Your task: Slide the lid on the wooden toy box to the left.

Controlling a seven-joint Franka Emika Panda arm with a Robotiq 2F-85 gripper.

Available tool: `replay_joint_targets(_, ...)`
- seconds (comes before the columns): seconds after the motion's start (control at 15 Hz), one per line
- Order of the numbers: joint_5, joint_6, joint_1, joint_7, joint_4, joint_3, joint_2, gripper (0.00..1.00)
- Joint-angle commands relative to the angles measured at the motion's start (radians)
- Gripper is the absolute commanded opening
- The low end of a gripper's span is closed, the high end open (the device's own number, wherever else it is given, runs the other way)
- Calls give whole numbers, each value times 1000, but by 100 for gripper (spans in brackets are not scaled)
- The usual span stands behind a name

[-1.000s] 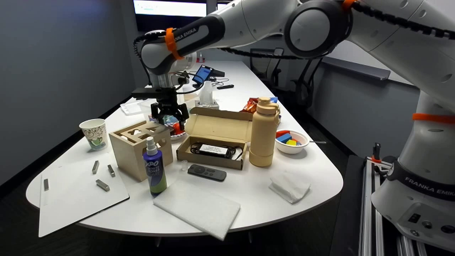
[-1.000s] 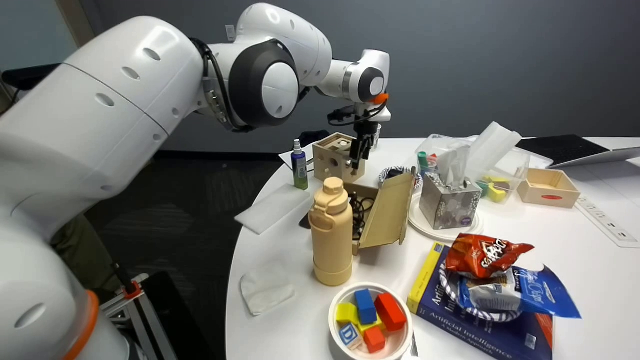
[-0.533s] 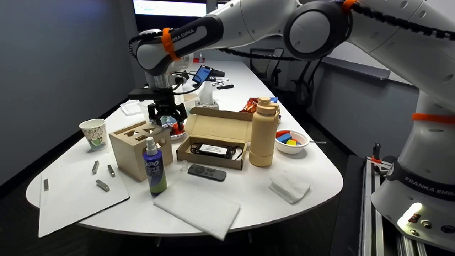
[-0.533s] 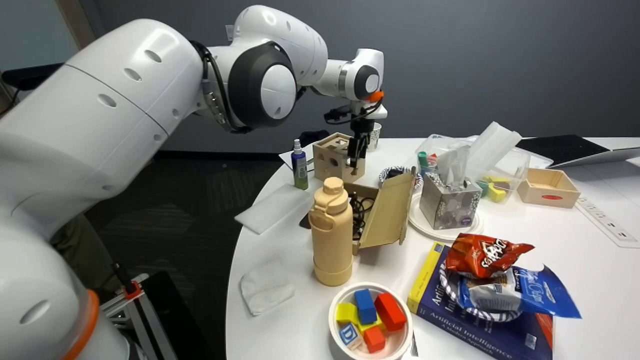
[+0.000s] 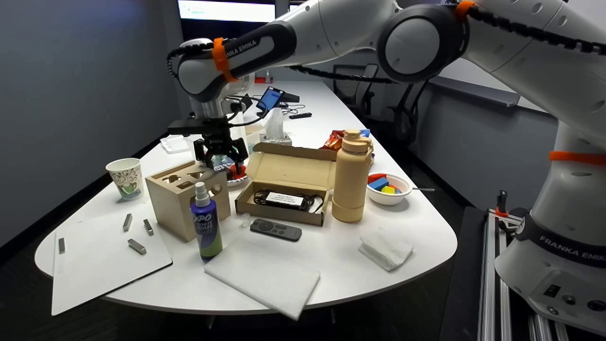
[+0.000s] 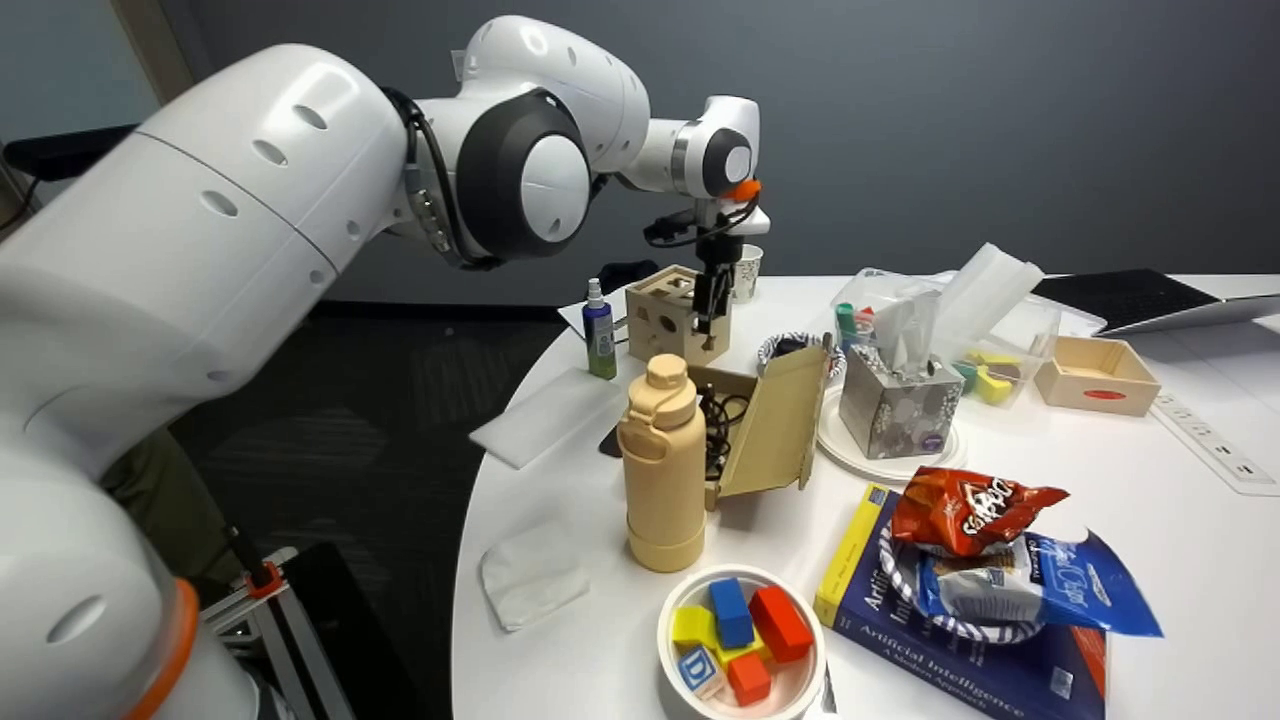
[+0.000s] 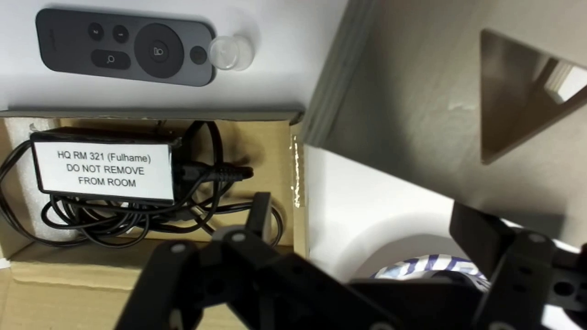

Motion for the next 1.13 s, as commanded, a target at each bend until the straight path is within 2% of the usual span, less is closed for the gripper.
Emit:
replay_joint_targets(0.0,-8,-50,5,-19,106,0,52,100)
replay_joint_targets(0.4,-9,-18,6,3,49,-5,5,100)
replay_joint_targets(1.07,-29,66,34,117,-53,-35,-122,100)
